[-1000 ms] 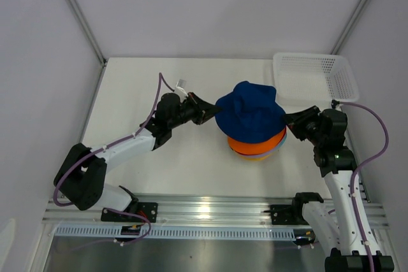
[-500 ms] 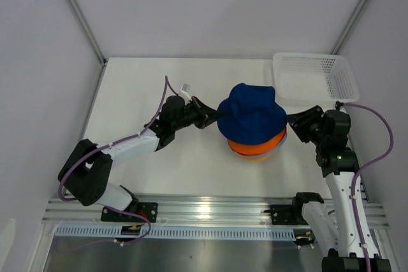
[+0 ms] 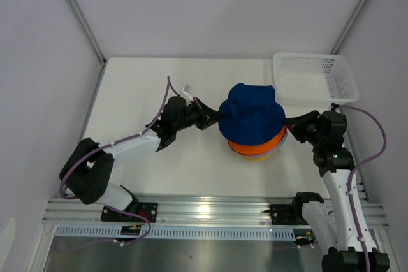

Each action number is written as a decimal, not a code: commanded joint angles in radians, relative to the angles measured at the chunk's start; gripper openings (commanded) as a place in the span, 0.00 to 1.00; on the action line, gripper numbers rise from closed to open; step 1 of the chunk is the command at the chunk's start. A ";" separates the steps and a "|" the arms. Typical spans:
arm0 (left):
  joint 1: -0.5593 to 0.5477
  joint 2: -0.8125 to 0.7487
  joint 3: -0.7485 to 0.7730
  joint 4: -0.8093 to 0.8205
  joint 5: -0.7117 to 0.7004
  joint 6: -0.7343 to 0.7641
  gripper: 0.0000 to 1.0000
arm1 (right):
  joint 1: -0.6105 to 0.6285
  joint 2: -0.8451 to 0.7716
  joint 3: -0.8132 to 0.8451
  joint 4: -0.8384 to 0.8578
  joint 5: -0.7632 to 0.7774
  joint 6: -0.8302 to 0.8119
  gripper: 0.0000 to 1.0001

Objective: Stack the hats

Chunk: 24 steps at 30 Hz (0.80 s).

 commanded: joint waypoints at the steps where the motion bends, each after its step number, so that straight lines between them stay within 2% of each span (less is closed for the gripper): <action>1: -0.020 0.015 -0.013 0.014 -0.015 0.034 0.01 | -0.005 -0.014 -0.005 0.070 -0.016 0.019 0.09; 2: -0.025 0.015 -0.022 0.019 -0.016 0.037 0.01 | -0.005 -0.017 -0.007 0.075 -0.019 0.018 0.02; 3: -0.028 0.015 -0.027 0.022 -0.019 0.039 0.01 | -0.005 -0.019 -0.007 0.082 -0.017 0.019 0.00; 10: -0.045 -0.002 -0.048 0.034 -0.058 0.080 0.01 | -0.005 -0.074 0.016 0.122 -0.004 0.009 0.00; 18: -0.049 -0.045 -0.084 0.039 -0.102 0.108 0.01 | -0.003 -0.065 0.053 0.181 -0.051 0.005 0.00; 24: -0.066 -0.049 -0.124 0.057 -0.134 0.120 0.01 | -0.003 -0.095 0.050 0.046 -0.007 -0.057 0.00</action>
